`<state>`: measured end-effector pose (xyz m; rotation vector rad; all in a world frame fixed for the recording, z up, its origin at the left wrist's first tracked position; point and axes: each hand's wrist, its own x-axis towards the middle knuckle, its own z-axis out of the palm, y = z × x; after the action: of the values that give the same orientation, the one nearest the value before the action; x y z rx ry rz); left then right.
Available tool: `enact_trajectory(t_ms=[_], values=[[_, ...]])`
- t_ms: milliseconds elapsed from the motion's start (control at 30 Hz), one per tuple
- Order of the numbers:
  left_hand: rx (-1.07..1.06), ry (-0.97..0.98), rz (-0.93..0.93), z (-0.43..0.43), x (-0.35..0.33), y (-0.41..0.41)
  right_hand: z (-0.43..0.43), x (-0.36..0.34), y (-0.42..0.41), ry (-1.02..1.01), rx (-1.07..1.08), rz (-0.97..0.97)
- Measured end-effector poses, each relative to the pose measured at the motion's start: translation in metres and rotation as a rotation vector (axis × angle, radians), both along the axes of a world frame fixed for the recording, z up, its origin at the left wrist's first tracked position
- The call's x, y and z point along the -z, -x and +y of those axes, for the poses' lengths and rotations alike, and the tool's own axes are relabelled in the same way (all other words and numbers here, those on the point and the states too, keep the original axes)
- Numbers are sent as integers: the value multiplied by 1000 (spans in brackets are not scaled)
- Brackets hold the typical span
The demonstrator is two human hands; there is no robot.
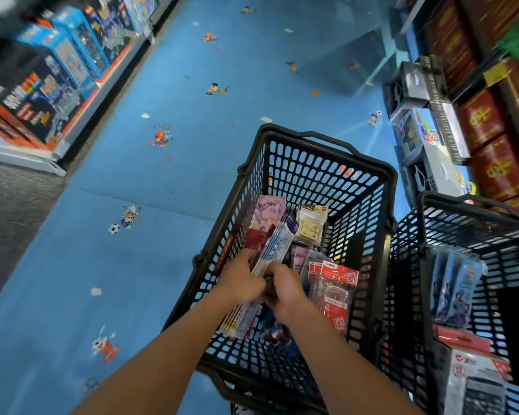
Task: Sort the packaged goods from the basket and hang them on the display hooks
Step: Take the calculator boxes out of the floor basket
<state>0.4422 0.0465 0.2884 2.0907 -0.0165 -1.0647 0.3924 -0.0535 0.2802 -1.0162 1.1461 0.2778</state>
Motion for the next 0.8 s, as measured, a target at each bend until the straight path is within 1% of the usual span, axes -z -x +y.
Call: enact_trajectory(t_ms=[133, 233, 333, 467, 633, 700, 800], values=[[-84, 145, 58, 3, -11, 0, -4, -6, 3, -66, 17, -111], [-100, 197, 75, 5, -10, 3, -13, -3, 10, -81, -34, -158], [-113, 200, 123, 9, -5, 7, -9, 1, 12, -58, -86, -145], [-67, 139, 187, 7, 7, 11, -2, 7, 12, 38, -144, -42], [-26, 24, 112, 4, 41, 6, 3, 27, 2, 135, -134, -2], [0, -39, 102, 5, 85, 3, 4, 34, -2, 142, -151, 10], [37, -126, 104, 4, 131, 2, 2, 33, -3, 125, -163, 7]])
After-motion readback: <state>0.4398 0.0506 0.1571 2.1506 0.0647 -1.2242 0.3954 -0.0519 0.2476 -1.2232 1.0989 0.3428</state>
